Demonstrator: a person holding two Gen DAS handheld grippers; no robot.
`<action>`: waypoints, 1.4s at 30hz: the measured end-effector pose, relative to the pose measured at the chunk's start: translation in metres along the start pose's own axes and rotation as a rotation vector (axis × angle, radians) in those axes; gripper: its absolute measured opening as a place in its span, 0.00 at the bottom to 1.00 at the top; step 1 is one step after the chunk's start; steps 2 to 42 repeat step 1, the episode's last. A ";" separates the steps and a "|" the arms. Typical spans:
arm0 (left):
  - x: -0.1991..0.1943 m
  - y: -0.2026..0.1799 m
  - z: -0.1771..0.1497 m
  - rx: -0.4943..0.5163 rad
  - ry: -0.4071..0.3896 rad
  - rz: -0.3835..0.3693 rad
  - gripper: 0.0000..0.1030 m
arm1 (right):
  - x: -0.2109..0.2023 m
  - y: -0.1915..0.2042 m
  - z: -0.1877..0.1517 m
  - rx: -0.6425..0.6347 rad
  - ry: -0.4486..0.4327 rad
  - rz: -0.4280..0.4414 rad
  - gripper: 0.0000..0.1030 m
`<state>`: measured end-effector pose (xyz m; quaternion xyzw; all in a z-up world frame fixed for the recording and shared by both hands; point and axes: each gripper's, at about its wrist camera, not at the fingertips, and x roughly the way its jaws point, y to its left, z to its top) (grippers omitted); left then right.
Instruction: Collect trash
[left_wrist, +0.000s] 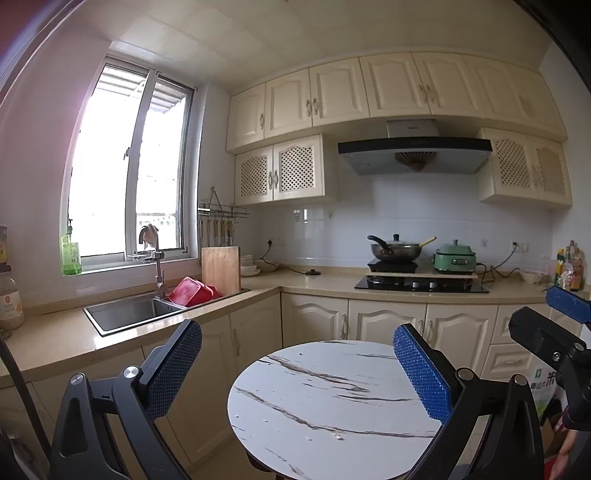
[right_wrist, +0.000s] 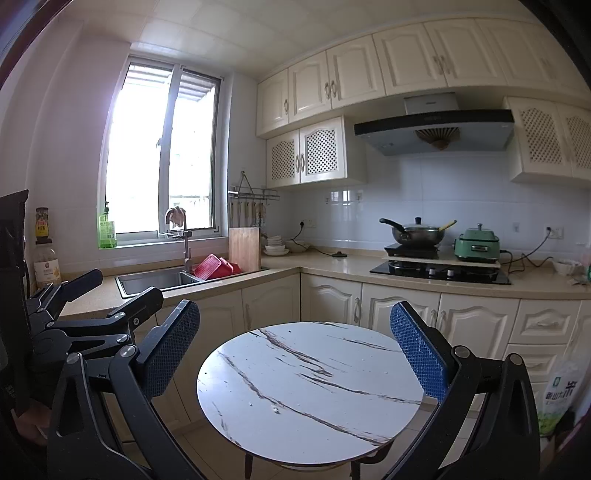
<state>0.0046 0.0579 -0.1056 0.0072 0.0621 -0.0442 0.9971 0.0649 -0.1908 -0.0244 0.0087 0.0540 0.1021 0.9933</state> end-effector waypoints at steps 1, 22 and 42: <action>0.001 0.001 -0.001 0.002 0.001 -0.002 0.99 | 0.000 -0.001 0.000 0.001 0.001 -0.001 1.00; 0.001 0.001 -0.001 0.002 0.001 -0.002 0.99 | 0.000 -0.001 0.000 0.001 0.001 -0.001 1.00; 0.001 0.001 -0.001 0.002 0.001 -0.002 0.99 | 0.000 -0.001 0.000 0.001 0.001 -0.001 1.00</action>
